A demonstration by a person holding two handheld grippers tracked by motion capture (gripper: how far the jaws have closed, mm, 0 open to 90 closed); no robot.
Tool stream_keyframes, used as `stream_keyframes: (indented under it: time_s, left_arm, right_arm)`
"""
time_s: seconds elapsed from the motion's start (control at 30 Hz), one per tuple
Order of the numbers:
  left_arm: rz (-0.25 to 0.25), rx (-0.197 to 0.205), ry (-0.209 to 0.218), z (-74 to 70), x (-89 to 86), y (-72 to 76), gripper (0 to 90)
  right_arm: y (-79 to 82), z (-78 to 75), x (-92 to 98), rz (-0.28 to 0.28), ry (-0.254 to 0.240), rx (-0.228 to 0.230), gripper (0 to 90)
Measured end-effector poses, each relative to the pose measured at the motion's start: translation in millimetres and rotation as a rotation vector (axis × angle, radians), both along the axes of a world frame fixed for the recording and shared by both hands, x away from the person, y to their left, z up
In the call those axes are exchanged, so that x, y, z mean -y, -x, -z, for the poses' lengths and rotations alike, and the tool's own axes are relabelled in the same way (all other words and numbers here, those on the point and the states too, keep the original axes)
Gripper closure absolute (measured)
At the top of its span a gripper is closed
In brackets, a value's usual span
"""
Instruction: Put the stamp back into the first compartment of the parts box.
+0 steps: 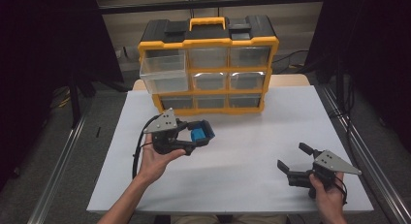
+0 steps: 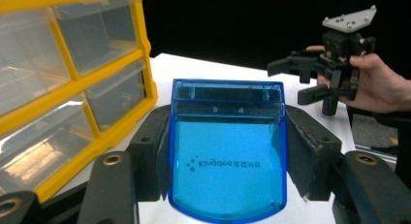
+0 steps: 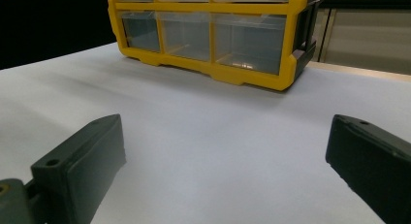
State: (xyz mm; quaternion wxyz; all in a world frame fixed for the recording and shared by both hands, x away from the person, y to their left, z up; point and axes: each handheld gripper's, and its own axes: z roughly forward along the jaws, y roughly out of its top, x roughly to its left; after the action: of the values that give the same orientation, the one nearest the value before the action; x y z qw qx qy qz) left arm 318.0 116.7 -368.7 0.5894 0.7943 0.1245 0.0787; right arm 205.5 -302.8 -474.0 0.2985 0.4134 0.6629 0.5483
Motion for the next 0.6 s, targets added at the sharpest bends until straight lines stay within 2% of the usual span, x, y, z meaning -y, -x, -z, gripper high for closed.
stream_keyframes:
  time_s: [0.17,0.6]
  left_arm:
    - [-0.024,0.010,0.011,-7.9,-7.5,-0.2,41.1]
    - [-0.048,0.025,0.034,-20.9,-19.5,-0.8,41.1]
  right_arm:
    - [0.0,0.0,-0.1,0.001,-0.001,0.001,0.3]
    - [0.0,0.0,-0.1,0.003,-0.004,0.003,0.3]
